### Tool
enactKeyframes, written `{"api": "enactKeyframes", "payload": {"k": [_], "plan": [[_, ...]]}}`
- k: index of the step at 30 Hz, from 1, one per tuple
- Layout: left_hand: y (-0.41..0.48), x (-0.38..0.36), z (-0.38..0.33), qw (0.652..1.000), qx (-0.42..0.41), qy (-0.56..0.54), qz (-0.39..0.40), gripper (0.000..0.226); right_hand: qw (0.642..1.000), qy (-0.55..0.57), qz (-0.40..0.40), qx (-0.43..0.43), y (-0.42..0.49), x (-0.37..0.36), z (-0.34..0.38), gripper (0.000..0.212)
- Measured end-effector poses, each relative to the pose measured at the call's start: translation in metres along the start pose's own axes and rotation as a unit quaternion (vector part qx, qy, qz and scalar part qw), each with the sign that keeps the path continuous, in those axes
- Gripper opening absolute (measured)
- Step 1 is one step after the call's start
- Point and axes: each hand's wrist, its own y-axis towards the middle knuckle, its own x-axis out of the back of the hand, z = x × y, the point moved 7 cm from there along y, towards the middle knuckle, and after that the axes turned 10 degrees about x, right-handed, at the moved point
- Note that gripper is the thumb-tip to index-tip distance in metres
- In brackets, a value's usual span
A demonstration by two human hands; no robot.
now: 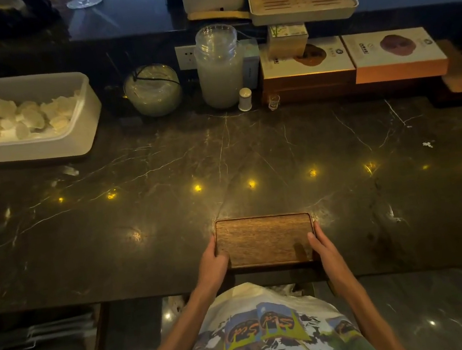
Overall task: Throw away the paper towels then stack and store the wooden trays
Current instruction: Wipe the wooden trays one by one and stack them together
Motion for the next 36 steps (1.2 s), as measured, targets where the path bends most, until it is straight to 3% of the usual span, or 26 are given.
{"api": "enactKeyframes", "payload": {"k": [7,10,14,16,19,23,28,30,34,36], "plan": [[0.013,0.015,-0.014,0.999,0.041,0.000,-0.003,0.024,0.997,-0.075,-0.015,0.005,0.016,0.020,0.010,0.058],[0.025,0.013,-0.020,0.995,0.094,0.005,0.015,0.032,0.990,-0.140,0.027,-0.016,0.032,0.017,0.023,0.051],[0.031,0.016,-0.033,0.991,0.132,0.028,-0.005,0.046,0.988,-0.135,0.045,-0.060,0.047,0.020,0.032,0.050],[0.031,0.021,-0.044,0.994,0.098,0.049,-0.005,0.050,0.989,-0.131,0.063,-0.031,0.046,0.021,0.043,0.047],[0.022,0.032,-0.068,0.995,-0.036,0.092,-0.006,0.048,0.989,-0.127,0.065,0.042,0.038,0.024,0.064,0.046],[0.006,0.037,-0.084,0.961,-0.190,0.193,-0.060,0.048,0.947,-0.249,0.035,0.201,0.030,0.019,0.089,0.050],[0.001,0.032,-0.068,0.929,-0.225,0.285,-0.077,0.043,0.926,-0.299,0.022,0.230,0.021,0.013,0.068,0.048],[0.001,0.026,-0.073,0.893,-0.223,0.381,-0.091,0.041,0.921,-0.310,0.027,0.235,0.021,0.014,0.064,0.050],[-0.004,-0.010,-0.093,0.736,-0.284,0.603,-0.122,0.050,0.921,-0.323,0.033,0.215,0.027,0.013,0.064,0.051],[-0.005,-0.027,-0.096,0.705,-0.302,0.632,-0.114,0.056,0.919,-0.347,0.049,0.178,0.032,0.011,0.064,0.053]]}}
